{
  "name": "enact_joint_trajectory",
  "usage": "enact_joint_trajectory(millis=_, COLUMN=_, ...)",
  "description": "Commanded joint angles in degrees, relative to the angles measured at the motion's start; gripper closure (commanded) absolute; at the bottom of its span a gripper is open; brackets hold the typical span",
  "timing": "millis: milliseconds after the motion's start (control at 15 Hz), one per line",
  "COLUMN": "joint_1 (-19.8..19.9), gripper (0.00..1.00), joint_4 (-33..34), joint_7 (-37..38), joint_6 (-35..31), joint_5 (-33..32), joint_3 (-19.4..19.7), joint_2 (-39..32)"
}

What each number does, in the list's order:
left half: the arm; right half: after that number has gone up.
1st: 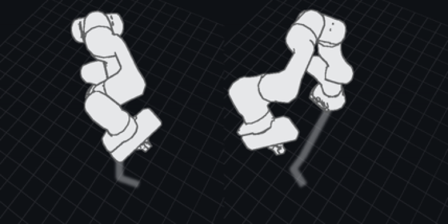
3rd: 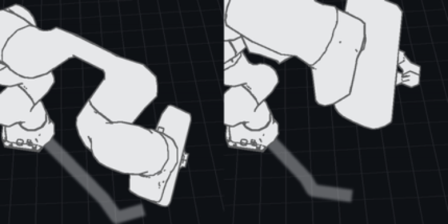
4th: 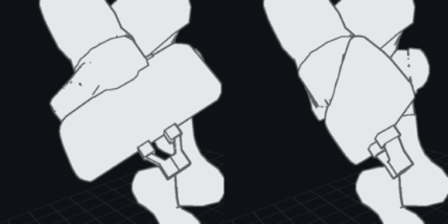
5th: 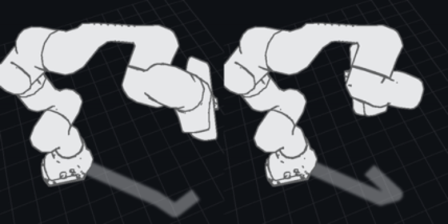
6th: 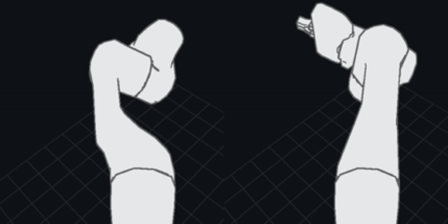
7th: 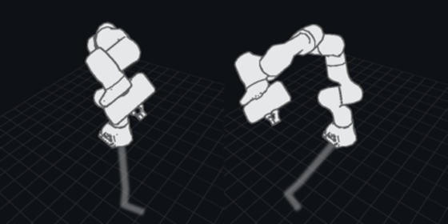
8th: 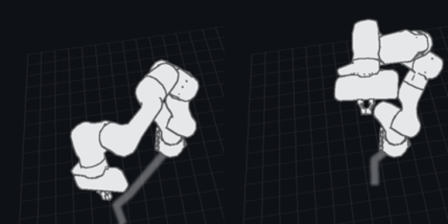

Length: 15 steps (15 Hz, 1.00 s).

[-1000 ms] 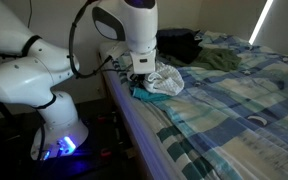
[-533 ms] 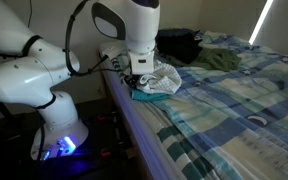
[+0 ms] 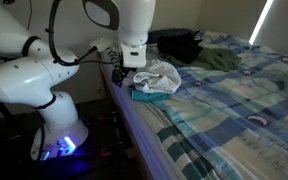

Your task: Put the white towel on the blue towel

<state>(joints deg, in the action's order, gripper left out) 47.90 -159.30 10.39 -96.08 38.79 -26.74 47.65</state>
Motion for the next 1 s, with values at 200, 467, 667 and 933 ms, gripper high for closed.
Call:
enact_joint_trajectory(millis=200, joint_1=-17.3, gripper=0.0, joint_4=1.4, joint_7=9.0, joint_6=0.0, joint_5=-12.8, joint_3=16.4, joint_2=1.4)
enact_joint_trajectory(millis=467, joint_1=-24.8, gripper=0.0, joint_4=2.3, joint_7=12.1, joint_6=-0.1, joint_5=-15.9, joint_3=22.8, joint_2=1.9)
enact_joint_trajectory(millis=667, joint_1=-27.7, gripper=0.0, joint_4=2.5, joint_7=12.6, joint_6=-1.0, joint_5=-16.1, joint_3=24.5, joint_2=1.3)
enact_joint_trajectory(millis=933, joint_1=-29.7, gripper=0.0, joint_4=2.4, joint_7=11.8, joint_6=-3.1, joint_5=-15.4, joint_3=25.7, joint_2=1.1)
